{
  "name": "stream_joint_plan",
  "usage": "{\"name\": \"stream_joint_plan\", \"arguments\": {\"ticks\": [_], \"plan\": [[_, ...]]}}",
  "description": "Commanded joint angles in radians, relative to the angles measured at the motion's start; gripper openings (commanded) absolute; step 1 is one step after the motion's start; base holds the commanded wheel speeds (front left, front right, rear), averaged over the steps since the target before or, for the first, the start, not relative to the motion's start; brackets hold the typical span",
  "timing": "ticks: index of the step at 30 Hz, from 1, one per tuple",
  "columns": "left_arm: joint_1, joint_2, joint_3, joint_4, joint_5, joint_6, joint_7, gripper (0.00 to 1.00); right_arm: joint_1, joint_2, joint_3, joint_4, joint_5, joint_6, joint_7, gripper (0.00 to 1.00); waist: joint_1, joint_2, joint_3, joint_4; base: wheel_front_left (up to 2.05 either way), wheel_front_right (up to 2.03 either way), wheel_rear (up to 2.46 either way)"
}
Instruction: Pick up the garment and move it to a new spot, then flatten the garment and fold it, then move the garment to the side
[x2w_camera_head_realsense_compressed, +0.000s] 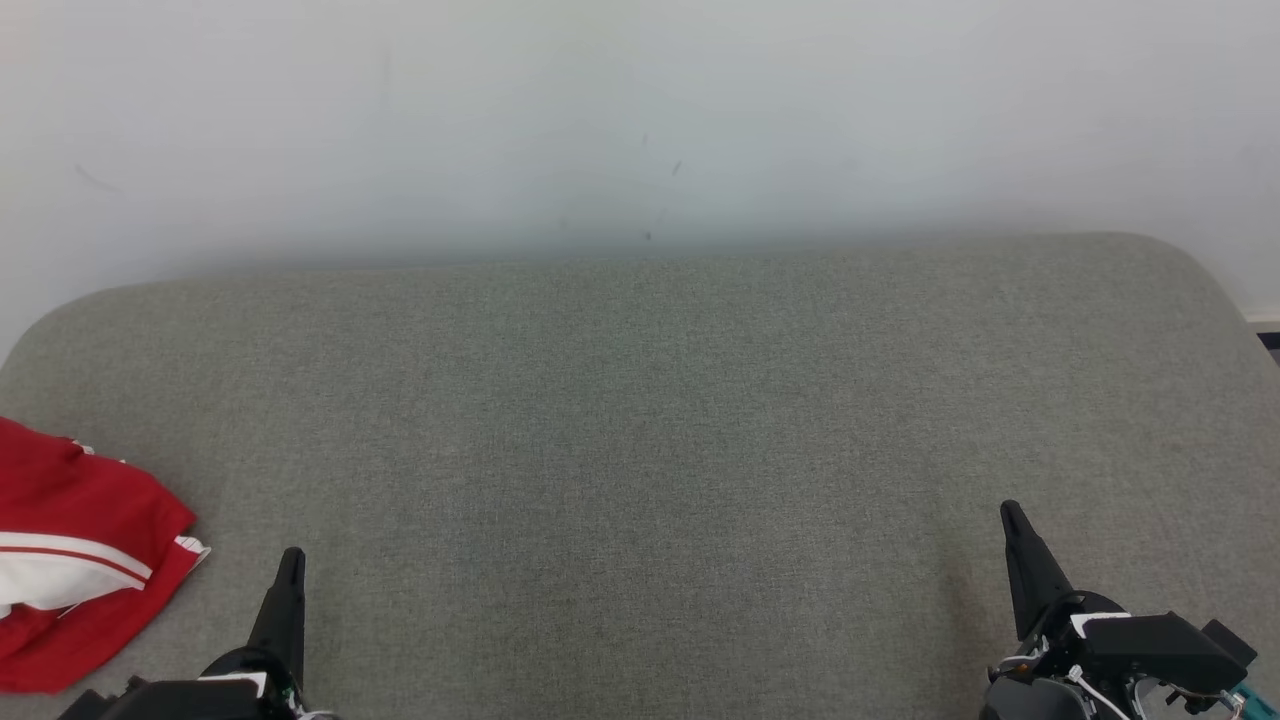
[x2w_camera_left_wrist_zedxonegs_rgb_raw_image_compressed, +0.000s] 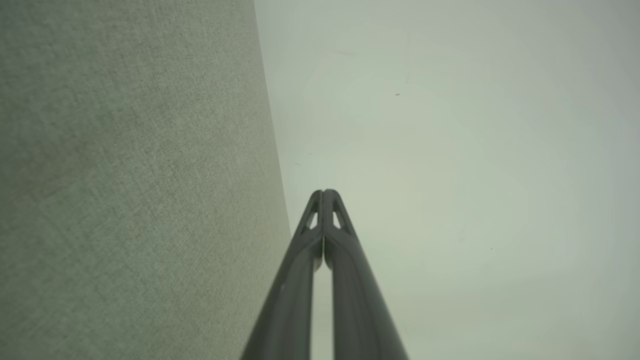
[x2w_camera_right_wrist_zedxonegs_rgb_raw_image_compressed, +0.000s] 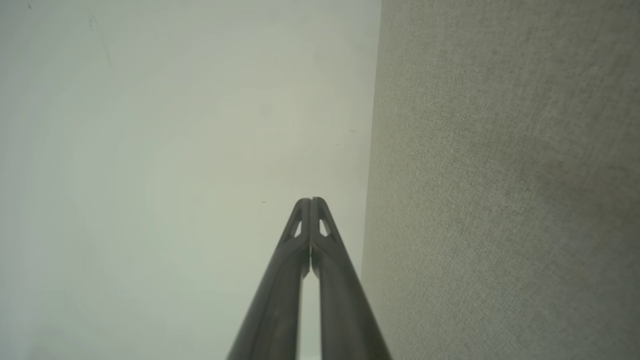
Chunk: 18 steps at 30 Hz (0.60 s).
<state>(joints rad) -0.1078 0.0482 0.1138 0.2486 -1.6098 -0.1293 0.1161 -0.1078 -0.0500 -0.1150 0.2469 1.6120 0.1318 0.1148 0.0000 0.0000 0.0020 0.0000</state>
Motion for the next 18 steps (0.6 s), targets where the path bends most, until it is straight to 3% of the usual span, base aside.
{"name": "stream_joint_plan", "arguments": {"ticks": [1, 18], "plan": [[-0.008, 0.004, 0.003, -0.004, -0.005, -0.003, 0.0, 0.0, -0.007, -0.001, 0.0, -0.002, 0.001, -0.002, 0.003, 0.0, 0.0, 0.0, 0.0, 0.0, 0.0, 0.0, 0.0], [-0.008, 0.004, 0.003, -0.004, -0.005, -0.003, 0.0, 0.0, -0.007, -0.001, 0.0, -0.002, 0.001, -0.002, 0.003, 0.0, 0.0, 0.0, 0.0, 0.0, 0.0, 0.0, 0.0]]}}
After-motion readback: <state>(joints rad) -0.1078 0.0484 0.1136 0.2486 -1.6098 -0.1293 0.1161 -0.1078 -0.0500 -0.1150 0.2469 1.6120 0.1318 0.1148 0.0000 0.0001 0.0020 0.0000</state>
